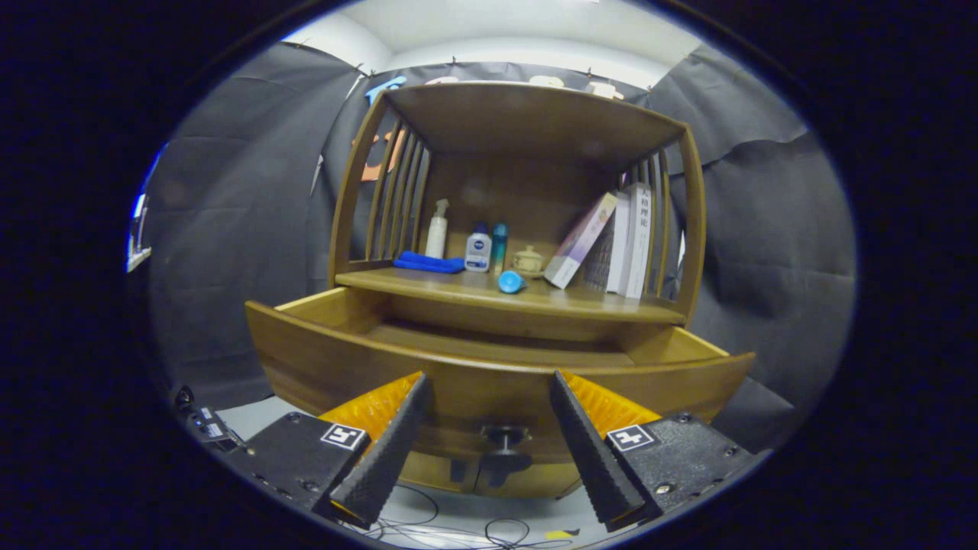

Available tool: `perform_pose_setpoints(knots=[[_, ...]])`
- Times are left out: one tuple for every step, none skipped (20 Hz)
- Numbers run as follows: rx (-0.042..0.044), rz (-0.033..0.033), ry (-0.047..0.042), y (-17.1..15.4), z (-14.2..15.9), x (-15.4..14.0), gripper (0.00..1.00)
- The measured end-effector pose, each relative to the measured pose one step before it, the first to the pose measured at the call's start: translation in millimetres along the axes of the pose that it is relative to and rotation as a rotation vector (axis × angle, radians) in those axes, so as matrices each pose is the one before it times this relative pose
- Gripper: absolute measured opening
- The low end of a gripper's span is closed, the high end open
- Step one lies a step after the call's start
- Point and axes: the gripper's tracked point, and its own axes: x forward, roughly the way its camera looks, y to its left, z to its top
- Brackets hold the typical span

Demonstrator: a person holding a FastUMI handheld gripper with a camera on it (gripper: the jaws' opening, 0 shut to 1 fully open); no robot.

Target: Pull open the drawer, take out the items inside it, and place them on the countertop above the cabinet.

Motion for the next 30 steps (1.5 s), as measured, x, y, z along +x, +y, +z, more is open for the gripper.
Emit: perform_pose_setpoints(knots=[[0.01315, 0.00113, 0.01225, -0.77, -6.17, 0.76, 1.0], [0.00582, 0.00483, 0.00891, 0.35, -4.93, 1.62, 1.0], [-0.00165, -0.01245, 0.00623, -5.38, -1.65, 3.67, 1.0], [0.00211, -0.01616, 0.00725, -4.97, -1.13, 3.65, 1.0], [0.01368, -0.00788, 0.01043, -1.85, -2.22, 2.62, 1.0], [0.01592, -0.01212, 0.00265, 0.18, -1.38, 1.56, 1.0], [-0.00086, -0.00283, -0.00659, 0.25, -0.74, 1.69, 1.0], [-0.01726, -0.01129, 0.00075, -0.44, -1.99, 0.43, 1.0], [-0.02017, -0.00895, -0.00603, 0.24, 0.39, -0.7, 1.0], [-0.01515, -0.00416, -0.00078, 1.34, 0.2, 0.2, 1.0], [-0.0059, -0.00306, -0.00644, 0.98, -0.2, 0.9, 1.0], [-0.00002, -0.00013, -0.00666, 0.58, 3.31, 2.23, 1.0], [0.00034, 0.00176, -0.00749, 0.07, 3.77, 3.11, 1.0], [0.00987, 0.00213, 0.01239, 0.18, 0.69, 5.99, 1.0], [0.01116, 0.00365, 0.00635, -0.31, 0.71, 1.98, 1.0], [0.0045, 0.00278, 0.00168, -0.56, 4.83, 6.43, 1.0], [0.00103, 0.00375, 0.00895, 0.41, -1.4, 3.15, 1.0], [-0.00392, 0.00032, 0.00223, -0.17, 3.04, 6.51, 1.0], [-0.00359, -0.00035, 0.00899, -1.12, -2.04, 1.57, 1.0], [-0.00259, -0.00137, 0.00045, 0.82, 3.01, 3.66, 1.0], [-0.00001, 0.00008, 0.00749, -0.16, -1.16, 4.06, 1.0], [0.00144, 0.00104, 0.00081, 0.46, 2.16, 4.03, 1.0], [0.00548, 0.00203, 0.00254, 0.03, 0.58, 3.66, 1.0], [0.00176, 0.00119, 0.00275, 0.47, 1.69, 3.58, 1.0], [0.00055, -0.00282, 0.00197, -1.32, 0.32, 3.43, 1.0], [0.00007, -0.00155, 0.0025, -0.68, 1.04, 3.95, 1.0], [0.00103, -0.00433, 0.00069, -0.16, 0.58, 3.43, 1.0], [0.00055, 0.00015, -0.00017, -0.18, 0.77, 3.3, 1.0], [-0.00068, 0.00068, -0.00125, 0.56, -0.31, 3.58, 1.0], [-0.00182, -0.00089, -0.00006, 0.28, 1.07, 3.52, 1.0]])
